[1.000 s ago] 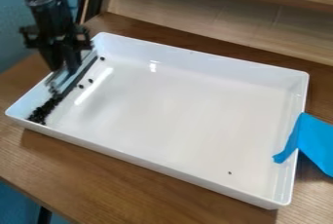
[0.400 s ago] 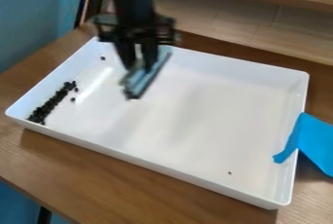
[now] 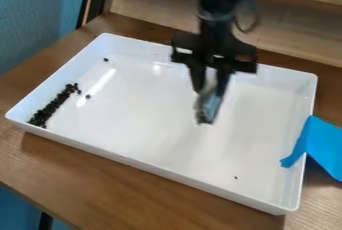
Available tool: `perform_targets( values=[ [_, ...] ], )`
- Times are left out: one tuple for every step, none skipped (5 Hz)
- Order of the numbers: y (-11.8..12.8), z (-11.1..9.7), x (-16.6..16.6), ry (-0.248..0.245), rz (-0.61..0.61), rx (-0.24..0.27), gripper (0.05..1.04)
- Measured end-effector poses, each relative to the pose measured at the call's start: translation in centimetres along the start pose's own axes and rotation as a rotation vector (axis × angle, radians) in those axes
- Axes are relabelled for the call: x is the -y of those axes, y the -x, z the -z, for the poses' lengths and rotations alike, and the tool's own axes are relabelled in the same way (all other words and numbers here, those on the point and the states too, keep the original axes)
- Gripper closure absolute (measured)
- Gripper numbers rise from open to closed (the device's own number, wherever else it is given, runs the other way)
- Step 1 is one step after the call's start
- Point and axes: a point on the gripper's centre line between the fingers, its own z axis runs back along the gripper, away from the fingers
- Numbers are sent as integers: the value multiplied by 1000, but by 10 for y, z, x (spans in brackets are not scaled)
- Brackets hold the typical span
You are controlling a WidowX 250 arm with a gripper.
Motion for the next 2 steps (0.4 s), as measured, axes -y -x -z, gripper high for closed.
perform_targets(
  values=[
    [-1, 25, 21, -47, 8, 16, 741],
    [-2, 42, 31, -80, 5, 38, 741]
  ],
)
